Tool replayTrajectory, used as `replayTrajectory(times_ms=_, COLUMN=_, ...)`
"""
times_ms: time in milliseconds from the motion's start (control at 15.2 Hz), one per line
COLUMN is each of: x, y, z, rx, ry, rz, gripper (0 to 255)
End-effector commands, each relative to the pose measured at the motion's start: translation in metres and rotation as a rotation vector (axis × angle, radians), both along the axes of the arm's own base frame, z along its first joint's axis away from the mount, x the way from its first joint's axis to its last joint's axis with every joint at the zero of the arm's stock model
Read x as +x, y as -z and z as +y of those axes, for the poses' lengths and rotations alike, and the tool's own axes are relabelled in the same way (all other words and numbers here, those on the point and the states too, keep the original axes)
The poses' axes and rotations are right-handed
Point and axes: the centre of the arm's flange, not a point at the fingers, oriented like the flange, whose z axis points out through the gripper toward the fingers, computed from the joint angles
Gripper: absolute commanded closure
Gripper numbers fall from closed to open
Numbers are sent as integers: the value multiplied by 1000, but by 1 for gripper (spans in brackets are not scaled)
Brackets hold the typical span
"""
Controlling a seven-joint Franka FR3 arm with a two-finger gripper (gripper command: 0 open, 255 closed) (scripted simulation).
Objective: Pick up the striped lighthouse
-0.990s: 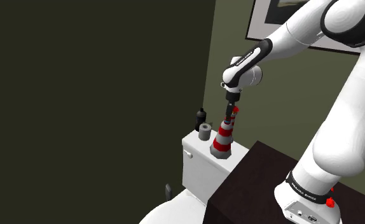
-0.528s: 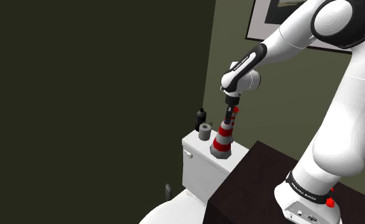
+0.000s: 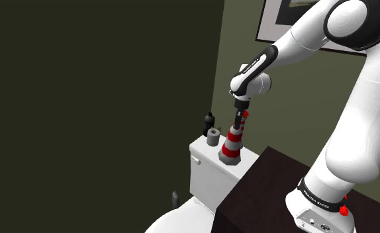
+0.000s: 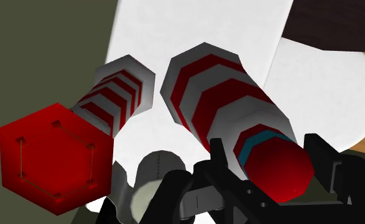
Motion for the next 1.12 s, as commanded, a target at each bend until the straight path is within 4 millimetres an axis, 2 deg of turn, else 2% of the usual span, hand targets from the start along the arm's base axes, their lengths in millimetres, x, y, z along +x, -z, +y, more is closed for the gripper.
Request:
replayTrajectory(times_ms=0, x=-1, y=-4, z=0, rx=0, ry=0, rz=2, gripper=255)
replayTrajectory(times_ms=924, x=-1, y=-78, z=0, rx=0, ry=0, rz=2, gripper=255)
replayTrajectory(times_ms=1056, x=-1, y=-79, z=0, rx=0, ry=0, rz=2, gripper=255)
